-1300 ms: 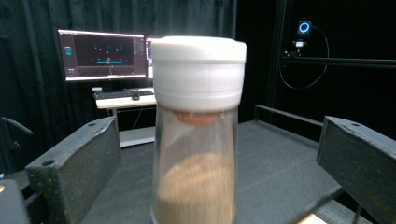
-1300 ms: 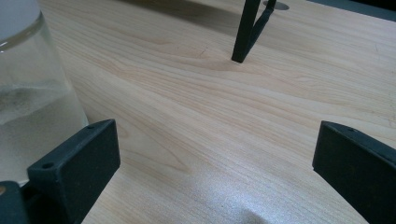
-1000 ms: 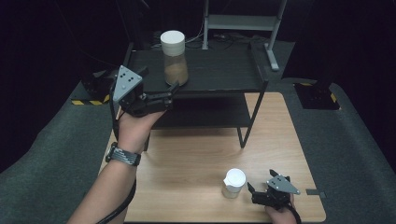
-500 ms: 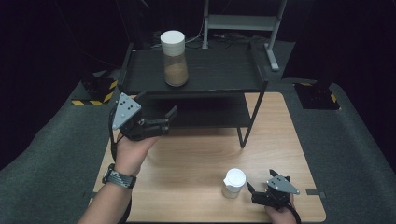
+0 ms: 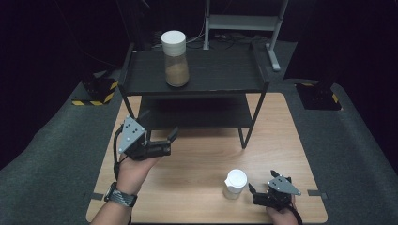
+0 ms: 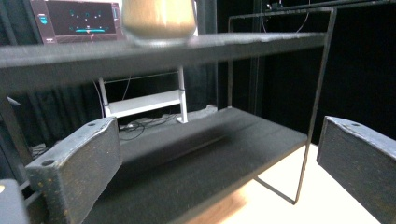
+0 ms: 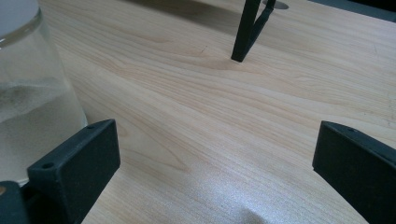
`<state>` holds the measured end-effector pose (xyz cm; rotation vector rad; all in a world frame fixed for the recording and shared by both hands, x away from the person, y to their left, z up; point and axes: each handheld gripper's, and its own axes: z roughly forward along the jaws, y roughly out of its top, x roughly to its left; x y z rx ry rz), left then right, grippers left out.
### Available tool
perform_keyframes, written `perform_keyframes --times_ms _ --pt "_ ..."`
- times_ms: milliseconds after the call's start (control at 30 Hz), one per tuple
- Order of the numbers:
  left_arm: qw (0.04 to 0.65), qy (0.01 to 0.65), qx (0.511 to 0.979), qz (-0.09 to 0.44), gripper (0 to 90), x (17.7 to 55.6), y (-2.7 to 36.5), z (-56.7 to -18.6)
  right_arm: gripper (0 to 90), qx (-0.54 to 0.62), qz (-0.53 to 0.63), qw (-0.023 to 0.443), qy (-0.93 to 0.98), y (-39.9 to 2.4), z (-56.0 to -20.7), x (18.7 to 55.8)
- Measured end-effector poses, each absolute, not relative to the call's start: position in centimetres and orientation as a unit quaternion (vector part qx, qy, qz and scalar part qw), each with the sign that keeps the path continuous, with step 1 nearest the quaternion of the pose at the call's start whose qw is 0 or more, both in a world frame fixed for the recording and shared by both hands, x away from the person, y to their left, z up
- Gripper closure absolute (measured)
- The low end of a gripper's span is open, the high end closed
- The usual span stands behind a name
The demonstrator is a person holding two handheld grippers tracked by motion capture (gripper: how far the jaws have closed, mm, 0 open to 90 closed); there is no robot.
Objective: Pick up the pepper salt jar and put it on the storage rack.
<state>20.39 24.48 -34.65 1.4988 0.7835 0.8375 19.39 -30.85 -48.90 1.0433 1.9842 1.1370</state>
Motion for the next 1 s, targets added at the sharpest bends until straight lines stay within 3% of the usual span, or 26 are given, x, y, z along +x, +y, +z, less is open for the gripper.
perform_keyframes --times_ms 567,1000 --pt "0.569 0.347 0.654 0.359 0.4 17.7 24.8 -41.4 0.0 0.393 0.427 0.312 0.752 -30.7 -48.9 19.3" --pt "0.546 0.371 0.676 0.328 0.4 16.9 25.7 -46.3 0.0 0.394 0.424 0.317 0.751 -30.5 -48.9 19.2"
